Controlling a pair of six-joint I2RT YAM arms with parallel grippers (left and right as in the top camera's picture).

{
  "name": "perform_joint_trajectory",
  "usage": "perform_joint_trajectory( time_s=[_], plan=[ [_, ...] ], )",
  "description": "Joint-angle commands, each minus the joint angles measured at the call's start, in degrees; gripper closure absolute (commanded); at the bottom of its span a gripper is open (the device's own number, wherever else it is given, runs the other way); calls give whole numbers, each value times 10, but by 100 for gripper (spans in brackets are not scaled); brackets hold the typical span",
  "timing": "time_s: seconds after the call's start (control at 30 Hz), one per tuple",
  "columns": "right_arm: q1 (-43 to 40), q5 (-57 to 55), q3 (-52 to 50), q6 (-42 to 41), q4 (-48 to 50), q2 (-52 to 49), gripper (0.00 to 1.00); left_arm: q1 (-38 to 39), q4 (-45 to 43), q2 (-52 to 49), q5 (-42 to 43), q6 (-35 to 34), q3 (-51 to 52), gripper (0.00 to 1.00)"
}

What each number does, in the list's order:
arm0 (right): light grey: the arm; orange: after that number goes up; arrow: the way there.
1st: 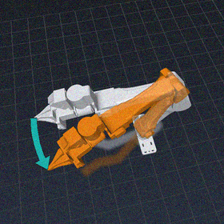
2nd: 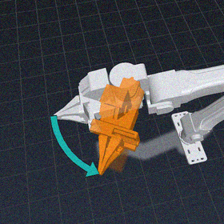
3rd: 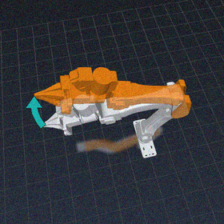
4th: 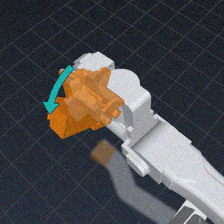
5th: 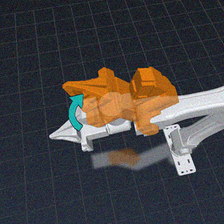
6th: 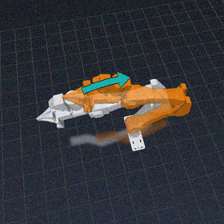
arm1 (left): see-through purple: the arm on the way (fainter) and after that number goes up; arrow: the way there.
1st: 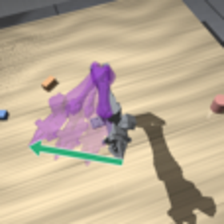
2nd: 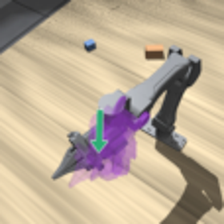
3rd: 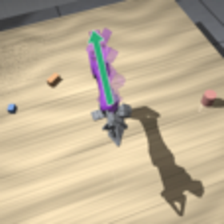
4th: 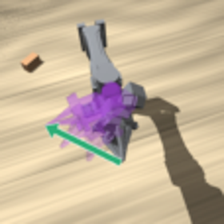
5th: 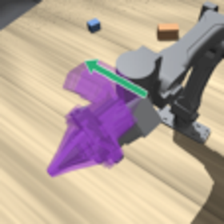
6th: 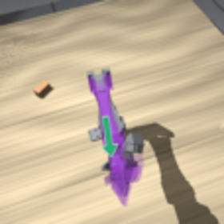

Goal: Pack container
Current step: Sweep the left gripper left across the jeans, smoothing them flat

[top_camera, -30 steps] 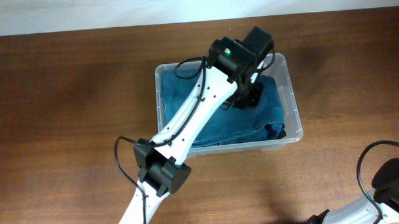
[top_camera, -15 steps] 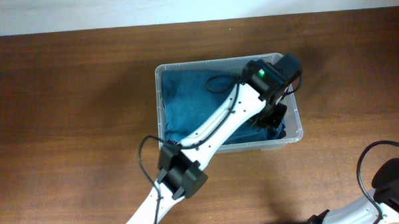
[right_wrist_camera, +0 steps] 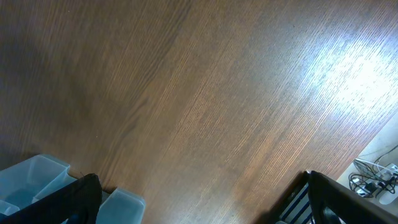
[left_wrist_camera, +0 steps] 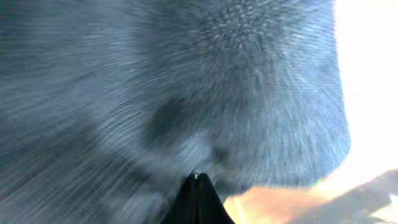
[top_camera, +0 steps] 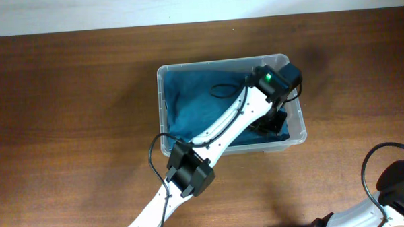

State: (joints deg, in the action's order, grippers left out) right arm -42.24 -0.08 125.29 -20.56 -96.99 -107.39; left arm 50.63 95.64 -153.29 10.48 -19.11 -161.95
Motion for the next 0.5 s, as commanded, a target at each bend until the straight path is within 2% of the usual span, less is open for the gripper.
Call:
perform_joint_trajectory(
  time_s=[0.0, 0.27, 0.37, 0.47],
  plan=[
    [-2, -2, 0, 2, -3, 12, 2, -28, 11, 51, 8, 36, -43, 99],
    [-2, -2, 0, 2, -3, 12, 2, -69, 11, 148, 9, 40, -18, 99],
    [-2, -2, 0, 2, -3, 12, 1, -83, 11, 189, 4, 43, 49, 99],
    [-2, -1, 0, 2, -3, 12, 1, -97, 11, 240, -21, 45, 166, 99]
  ],
)
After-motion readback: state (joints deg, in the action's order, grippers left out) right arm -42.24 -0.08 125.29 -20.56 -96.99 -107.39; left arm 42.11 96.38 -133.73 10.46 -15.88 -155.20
